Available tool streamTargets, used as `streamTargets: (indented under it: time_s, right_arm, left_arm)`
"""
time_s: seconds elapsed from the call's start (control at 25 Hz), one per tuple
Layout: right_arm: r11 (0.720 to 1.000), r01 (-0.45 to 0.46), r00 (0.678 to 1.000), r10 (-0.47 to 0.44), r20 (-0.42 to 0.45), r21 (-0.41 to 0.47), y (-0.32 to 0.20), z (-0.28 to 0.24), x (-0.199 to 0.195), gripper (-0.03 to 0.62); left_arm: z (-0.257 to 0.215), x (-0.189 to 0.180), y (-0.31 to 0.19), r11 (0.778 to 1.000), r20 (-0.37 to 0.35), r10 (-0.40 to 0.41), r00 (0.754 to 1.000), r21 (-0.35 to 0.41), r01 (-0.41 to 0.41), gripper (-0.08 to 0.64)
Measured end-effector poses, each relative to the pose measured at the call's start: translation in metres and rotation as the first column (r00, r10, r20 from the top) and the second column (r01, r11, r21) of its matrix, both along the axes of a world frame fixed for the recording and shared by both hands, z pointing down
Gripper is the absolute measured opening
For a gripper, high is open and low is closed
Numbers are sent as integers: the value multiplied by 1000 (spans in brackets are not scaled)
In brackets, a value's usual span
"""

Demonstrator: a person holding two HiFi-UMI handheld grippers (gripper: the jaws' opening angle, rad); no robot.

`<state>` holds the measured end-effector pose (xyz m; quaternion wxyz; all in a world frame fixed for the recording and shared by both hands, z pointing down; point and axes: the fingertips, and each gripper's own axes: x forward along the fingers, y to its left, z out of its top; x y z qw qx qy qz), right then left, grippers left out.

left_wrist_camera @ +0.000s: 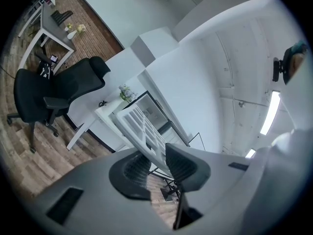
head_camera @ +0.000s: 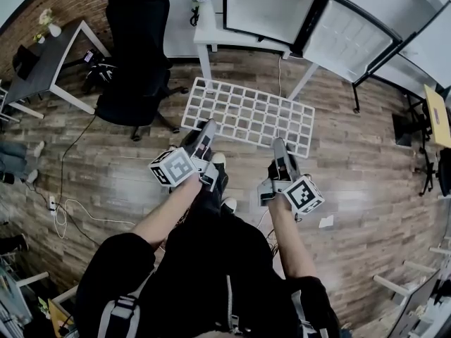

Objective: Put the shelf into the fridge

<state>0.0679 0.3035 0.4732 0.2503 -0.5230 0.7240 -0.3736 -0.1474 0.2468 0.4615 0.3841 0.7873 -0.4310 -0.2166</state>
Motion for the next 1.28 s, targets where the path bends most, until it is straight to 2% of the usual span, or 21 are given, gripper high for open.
streamTargets:
  time_s: [0.24,0.52,0.72,0.88,1.28]
  right_arm:
    - [1000,11,1000,-11,8,-10,-6,4,2,110]
    - [999,17,1000,-17,-4,-27,-55,14,3,110]
    - [999,16,1000,-16,-18,-36,-104,16,5,112]
    - [999,16,1000,-15,7,-39,-147,19,6,112]
    - [999,-9,1000,8,-21,-48,-251,13,4,112]
  left_arm:
    - [6,2,-5,1000,2,7,1000,-12,-7,103]
    - [18,3,-57,1000,2,17,1000,-21,-17,104]
    - [22,6,-109,999,-3,39,999,-36,-39,104]
    - [22,9,-155,997,-8,59,998,-44,-59,103]
    - [10,6,-266,994,-19,106,994,-36,-107,103]
